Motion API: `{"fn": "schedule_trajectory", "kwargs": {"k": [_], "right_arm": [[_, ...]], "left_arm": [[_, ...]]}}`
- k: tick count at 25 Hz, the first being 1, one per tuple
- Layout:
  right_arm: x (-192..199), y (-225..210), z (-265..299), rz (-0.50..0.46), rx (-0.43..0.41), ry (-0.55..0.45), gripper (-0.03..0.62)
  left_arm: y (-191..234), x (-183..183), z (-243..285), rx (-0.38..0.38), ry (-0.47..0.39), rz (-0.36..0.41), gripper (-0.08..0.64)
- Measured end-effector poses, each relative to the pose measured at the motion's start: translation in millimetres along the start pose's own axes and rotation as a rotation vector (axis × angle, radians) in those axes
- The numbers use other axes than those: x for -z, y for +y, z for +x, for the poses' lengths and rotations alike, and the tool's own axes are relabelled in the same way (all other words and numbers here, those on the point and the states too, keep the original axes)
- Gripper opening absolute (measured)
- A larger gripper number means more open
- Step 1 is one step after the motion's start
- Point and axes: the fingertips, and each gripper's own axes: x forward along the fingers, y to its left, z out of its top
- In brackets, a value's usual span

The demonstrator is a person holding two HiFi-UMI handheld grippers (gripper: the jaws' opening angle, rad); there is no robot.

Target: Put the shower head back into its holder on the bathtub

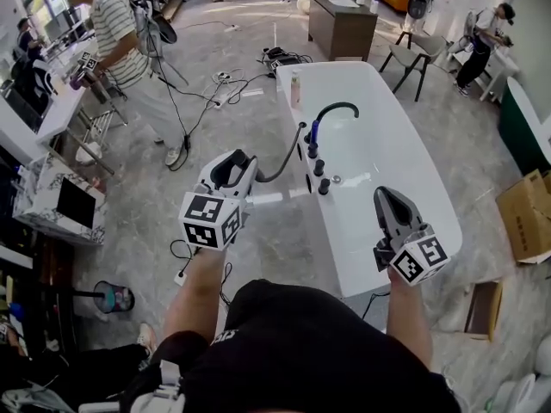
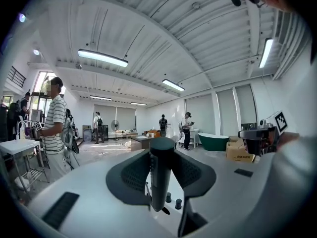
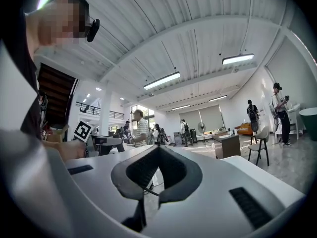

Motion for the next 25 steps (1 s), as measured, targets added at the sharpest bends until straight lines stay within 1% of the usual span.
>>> {"fn": "schedule_trajectory", "kwargs": {"k": [6,12,18,22,25], "right_arm": [[-3,-14,4,-0.009,-0.019,0.012,0.014],[10,-31,39,0.000,-0.020,0.056,0.014],[17,-70,102,0.008,0.014,0.088,0.014],[23,-100,161,0.023,0.042,0.105,0.014],[30,-117,213,0.050,0.060,0.132,0.014]], "left_arm": [[-1,1,14,-0.028,0.006,-0.003,0.144],[22,4,46,-0.017,-0.001,-0.029,0.144],[68,-3,119,0.019,-0.019,-0.037,0.144],[109,-3,179,0.054,-0.001,-0.036,0.144],[149,-2,226,0.074,0.020,-0.037,0.144]]}}
